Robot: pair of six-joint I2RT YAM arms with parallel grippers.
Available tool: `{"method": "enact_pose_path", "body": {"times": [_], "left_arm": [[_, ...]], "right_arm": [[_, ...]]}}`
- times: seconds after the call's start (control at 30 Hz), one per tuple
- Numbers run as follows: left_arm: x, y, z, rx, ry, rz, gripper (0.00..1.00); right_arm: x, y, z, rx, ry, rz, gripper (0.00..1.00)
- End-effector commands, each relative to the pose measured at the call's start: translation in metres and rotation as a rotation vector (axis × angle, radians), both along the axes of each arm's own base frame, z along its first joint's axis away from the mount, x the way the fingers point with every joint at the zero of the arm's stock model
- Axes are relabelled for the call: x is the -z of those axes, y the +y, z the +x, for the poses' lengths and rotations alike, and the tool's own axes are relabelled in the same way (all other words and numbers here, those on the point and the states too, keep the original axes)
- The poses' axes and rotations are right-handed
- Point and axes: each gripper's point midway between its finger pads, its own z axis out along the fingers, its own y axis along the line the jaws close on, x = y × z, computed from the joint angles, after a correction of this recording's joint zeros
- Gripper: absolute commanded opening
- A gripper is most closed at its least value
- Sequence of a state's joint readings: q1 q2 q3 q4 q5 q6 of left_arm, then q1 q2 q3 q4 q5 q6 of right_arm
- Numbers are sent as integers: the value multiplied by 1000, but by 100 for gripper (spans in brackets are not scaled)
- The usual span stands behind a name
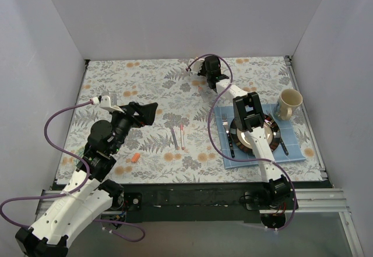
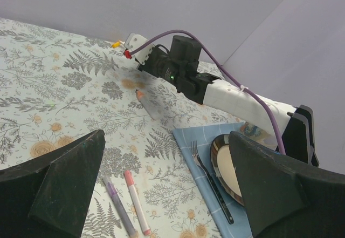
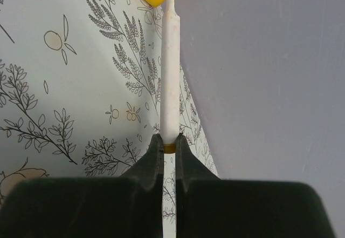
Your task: Insert the pens into the pen caps
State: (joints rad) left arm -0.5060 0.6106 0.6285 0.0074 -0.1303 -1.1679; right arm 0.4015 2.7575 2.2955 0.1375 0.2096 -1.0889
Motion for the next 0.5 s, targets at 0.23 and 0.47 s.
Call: {"method": "enact_pose_path", "body": {"times": [0.23,0.47], "left_arm": [[-2,3,-2,-8,-18,2,98],[-2,4,-3,-8,-19,1,98]], "right_arm": [[2,14,-4,-91,-15,-76,1],[-2,29,-6,-147,-36,-64,1]]}}
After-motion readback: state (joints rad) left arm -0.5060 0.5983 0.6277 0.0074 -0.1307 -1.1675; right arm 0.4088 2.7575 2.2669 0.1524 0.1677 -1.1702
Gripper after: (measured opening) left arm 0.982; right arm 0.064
